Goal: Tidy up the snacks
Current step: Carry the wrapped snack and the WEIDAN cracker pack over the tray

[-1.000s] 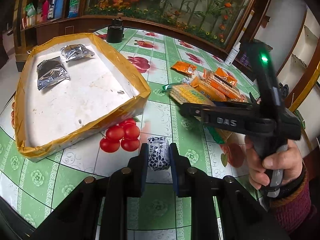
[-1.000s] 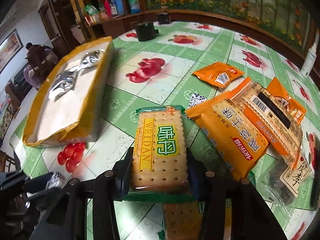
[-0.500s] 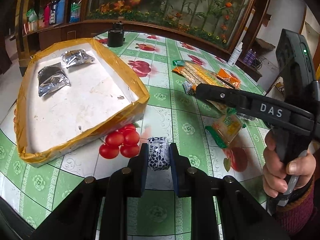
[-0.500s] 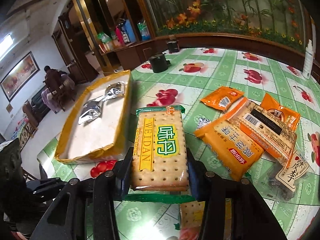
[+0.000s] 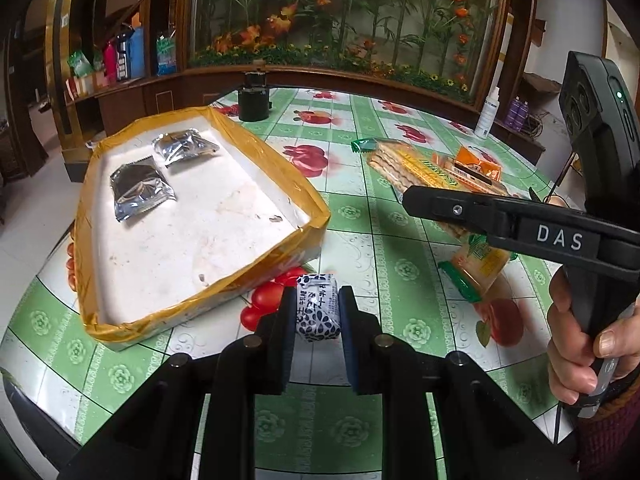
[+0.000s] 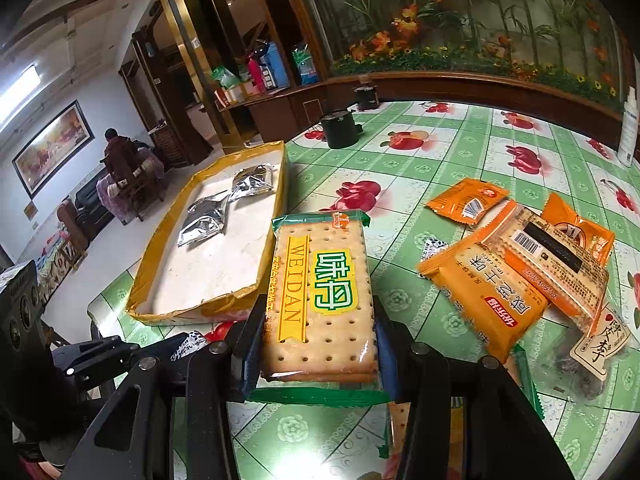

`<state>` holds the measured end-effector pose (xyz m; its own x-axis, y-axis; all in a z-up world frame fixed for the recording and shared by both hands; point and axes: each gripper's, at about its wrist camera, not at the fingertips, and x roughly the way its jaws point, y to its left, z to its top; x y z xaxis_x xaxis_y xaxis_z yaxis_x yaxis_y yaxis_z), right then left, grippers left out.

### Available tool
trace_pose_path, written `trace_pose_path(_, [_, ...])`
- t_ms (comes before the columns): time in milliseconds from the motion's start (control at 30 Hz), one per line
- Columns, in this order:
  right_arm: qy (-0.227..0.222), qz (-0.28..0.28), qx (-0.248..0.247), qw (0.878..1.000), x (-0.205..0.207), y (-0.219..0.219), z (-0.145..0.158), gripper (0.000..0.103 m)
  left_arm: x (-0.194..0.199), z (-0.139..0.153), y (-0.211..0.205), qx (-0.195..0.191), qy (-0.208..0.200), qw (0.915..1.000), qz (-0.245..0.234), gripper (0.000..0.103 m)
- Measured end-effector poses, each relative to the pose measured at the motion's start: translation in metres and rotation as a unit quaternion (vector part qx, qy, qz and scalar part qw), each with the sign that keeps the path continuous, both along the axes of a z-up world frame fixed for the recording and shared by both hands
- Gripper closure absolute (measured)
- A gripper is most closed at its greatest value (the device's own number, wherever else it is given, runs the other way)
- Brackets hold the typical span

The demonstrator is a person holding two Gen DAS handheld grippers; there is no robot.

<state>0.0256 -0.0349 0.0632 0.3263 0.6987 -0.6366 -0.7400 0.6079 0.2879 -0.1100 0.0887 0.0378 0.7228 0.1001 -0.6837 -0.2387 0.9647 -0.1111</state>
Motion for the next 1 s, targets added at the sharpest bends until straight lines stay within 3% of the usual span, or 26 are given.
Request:
trace_pose_path(133, [0.000, 0.001, 0.001, 1.000, -0.001, 0.000, 0.000, 0.052, -0.002, 0.002, -0.001, 0.013, -0.004, 0.9999, 0.005, 0.083])
trace_pose_path(600, [0.006, 0.005, 0.007, 1.000, -0.003, 0.002, 0.000, 0.052, -0.006, 0.008, 0.009, 0.002, -0.012, 0.9999, 0.010, 0.083])
trace_pose_path(700, [0.041, 0.012, 0.036, 0.998, 0.002, 0.000, 0.002, 0.052, -0.011, 0.018, 0.021, -0.020, -0.022, 0.9994, 0.015, 0.083])
trace_pose_path(767, [0.059, 0.010, 0.053, 0.997, 0.004, -0.001, 0.008, 0.052, -0.017, 0.029, 0.027, -0.012, -0.033, 0.9990, 0.028, 0.083])
trace_pose_path(1000, [0.044, 0.017, 0.094, 0.994, -0.015, 0.002, 0.045, 0.052, -0.046, 0.075, 0.057, 0.007, -0.080, 0.9942, 0.072, 0.083])
